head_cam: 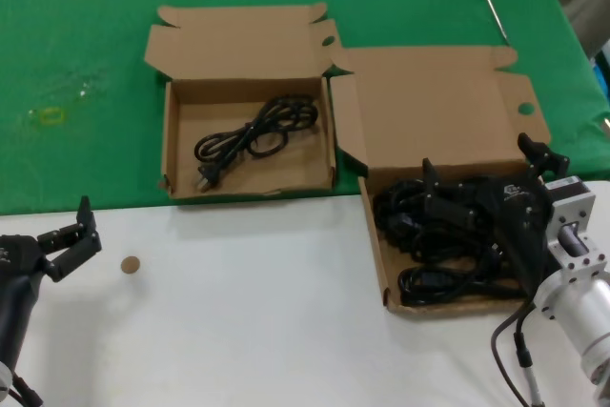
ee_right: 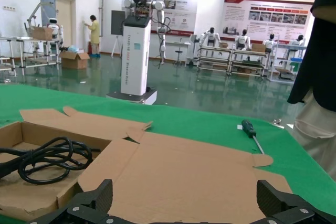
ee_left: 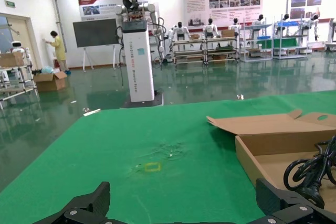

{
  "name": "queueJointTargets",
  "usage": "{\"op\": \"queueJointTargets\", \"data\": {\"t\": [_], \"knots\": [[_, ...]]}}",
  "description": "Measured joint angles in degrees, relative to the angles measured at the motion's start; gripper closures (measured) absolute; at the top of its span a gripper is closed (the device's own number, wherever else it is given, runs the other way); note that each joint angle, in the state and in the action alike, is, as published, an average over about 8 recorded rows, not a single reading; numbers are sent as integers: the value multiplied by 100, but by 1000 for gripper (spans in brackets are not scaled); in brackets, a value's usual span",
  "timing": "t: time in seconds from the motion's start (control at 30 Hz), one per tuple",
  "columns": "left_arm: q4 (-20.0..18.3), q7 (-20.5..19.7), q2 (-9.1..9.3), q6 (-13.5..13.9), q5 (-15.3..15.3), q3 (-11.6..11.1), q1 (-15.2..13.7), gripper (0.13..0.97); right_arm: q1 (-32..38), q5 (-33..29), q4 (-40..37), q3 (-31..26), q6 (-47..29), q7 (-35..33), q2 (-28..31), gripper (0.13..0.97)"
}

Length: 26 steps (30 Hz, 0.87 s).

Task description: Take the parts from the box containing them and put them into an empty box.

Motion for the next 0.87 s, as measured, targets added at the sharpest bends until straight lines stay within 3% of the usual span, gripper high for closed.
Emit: {"op": "queueJointTargets", "data": {"t": [0.87], "knots": [[0,0,0,0,0,0,0,132,0,0,0,0,0,0,0,129]]}}
